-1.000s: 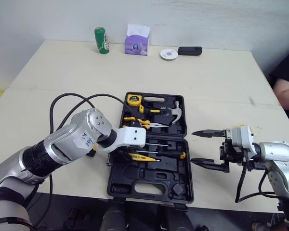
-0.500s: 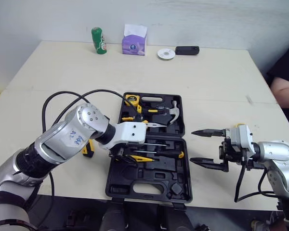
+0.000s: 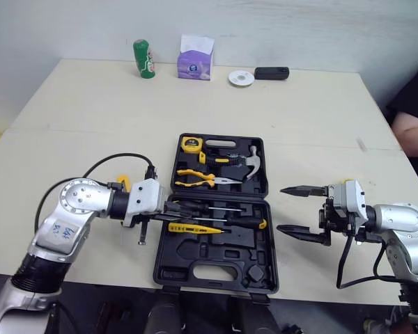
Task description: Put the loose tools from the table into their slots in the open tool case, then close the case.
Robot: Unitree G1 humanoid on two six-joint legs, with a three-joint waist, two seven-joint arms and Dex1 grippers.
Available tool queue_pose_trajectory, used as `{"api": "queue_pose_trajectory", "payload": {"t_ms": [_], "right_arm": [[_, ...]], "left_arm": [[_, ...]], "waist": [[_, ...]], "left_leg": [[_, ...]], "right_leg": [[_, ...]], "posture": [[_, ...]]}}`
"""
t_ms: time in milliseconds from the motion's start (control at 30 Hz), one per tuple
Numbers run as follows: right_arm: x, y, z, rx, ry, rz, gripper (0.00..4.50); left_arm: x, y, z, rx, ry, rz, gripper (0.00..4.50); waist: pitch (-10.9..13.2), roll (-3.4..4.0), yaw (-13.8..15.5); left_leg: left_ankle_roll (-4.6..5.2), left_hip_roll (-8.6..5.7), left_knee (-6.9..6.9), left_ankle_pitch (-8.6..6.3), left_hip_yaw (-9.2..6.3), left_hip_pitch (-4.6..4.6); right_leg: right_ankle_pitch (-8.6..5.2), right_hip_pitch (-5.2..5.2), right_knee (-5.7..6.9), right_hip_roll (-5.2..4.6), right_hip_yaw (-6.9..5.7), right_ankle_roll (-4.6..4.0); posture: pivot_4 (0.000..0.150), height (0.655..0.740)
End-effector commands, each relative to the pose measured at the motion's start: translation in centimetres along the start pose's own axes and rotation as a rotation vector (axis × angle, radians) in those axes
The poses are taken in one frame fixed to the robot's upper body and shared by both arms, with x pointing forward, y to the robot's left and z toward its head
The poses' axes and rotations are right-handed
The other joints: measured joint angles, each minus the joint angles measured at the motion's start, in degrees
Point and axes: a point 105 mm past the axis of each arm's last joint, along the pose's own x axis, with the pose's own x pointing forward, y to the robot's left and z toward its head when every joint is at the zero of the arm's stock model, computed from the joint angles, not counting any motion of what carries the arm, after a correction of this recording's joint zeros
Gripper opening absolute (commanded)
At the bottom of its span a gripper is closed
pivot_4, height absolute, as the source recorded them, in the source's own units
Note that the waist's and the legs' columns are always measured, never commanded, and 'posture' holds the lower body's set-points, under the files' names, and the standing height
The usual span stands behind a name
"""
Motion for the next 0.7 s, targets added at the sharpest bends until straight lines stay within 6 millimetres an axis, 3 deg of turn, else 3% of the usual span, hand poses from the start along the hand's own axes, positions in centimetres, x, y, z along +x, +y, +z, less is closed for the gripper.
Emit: {"api": "queue_pose_trajectory", "payload": {"t_ms": [33,700], "right_arm": [[-0.3,0.1,0.4,-0.028,-0.011,-0.008,4.5],[-0.5,0.2,0.3,-0.021,0.001,-0.017,4.5]], "left_arm": [[0.3,-0.4,0.1,0.006,-0.028,0.023,0.03],[2.8,-1.9,-2.8,-0.189,0.02,0.009,0.03]], "waist": [[0.0,0.0,0.0],[0.0,0.0,-0.05]], "left_leg": [[0.0,0.0,0.0,0.0,0.0,0.0],[0.01,0.02,-0.04,-0.06,0.0,0.03]], "right_leg": [[0.0,0.0,0.0,0.01,0.0,0.0],[0.0,0.0,-0.01,0.0,0.0,0.0]], "posture": [[0.15,0.74],[0.15,0.74]]}}
